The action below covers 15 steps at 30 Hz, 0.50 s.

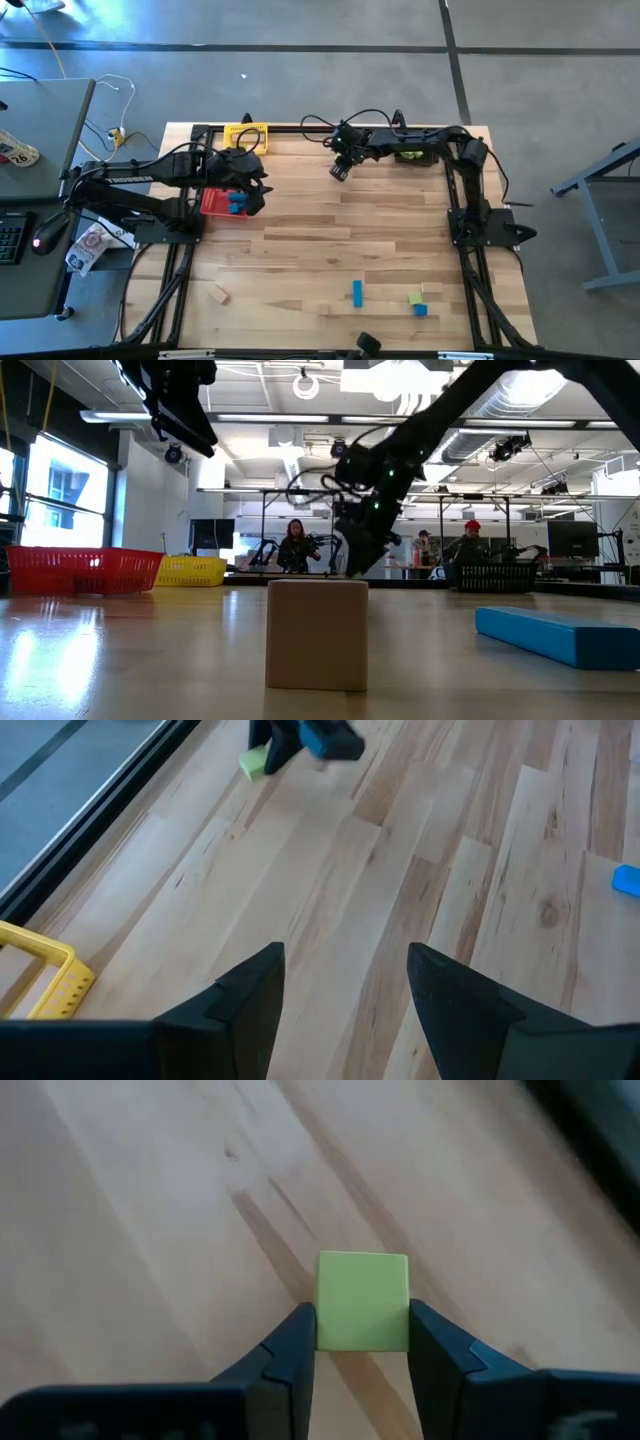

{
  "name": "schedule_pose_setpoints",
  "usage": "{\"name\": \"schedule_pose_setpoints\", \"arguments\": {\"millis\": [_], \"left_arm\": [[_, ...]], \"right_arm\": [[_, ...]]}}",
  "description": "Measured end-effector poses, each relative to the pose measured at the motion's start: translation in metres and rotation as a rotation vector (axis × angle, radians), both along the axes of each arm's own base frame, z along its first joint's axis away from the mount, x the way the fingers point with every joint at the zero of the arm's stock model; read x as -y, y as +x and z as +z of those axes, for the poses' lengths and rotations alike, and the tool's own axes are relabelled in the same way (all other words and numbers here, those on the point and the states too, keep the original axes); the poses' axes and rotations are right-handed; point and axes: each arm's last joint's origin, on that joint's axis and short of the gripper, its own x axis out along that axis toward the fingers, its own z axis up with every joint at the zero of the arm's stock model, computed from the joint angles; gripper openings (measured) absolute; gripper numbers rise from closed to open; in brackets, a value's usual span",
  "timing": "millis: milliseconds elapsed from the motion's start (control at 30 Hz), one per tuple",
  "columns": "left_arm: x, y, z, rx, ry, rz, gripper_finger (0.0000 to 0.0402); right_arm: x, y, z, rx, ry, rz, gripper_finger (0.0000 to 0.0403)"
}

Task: Sort & place blocks by color
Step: Put the green block into the black bin

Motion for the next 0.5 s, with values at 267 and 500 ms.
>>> {"name": "schedule_pose_setpoints", "arguments": {"millis": [267, 500], "left_arm": [[0.000, 0.000, 0.000, -0.003, 0.000, 0.000, 0.0196], [0.000, 0.000, 0.000, -0.003, 0.001, 0.001, 0.0196]], "right_arm": [[-0.010, -0.025, 0.053, -0.033, -0.051, -0.072, 0.0098], [-0.019, -0.058, 0.096, -0.084, -0.144, -0.225, 0.0098]]}}
